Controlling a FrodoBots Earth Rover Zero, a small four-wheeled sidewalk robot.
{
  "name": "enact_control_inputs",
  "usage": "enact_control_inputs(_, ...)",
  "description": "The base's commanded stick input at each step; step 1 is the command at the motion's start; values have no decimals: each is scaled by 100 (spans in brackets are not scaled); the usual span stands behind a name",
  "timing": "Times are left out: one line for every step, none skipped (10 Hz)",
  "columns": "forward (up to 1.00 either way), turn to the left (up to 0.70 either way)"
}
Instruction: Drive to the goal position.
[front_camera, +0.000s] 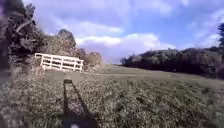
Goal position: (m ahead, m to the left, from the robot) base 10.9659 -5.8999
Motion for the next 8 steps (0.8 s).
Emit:
enact_control_inputs(85, 0)
enact_control_inputs(85, 0)
enact_control_inputs(85, 0)
enact_control_inputs(85, 0)
enact_control_inputs(85, 0)
enact_control_inputs(85, 0)
enact_control_inputs(85, 0)
enact_control_inputs(85, 0)
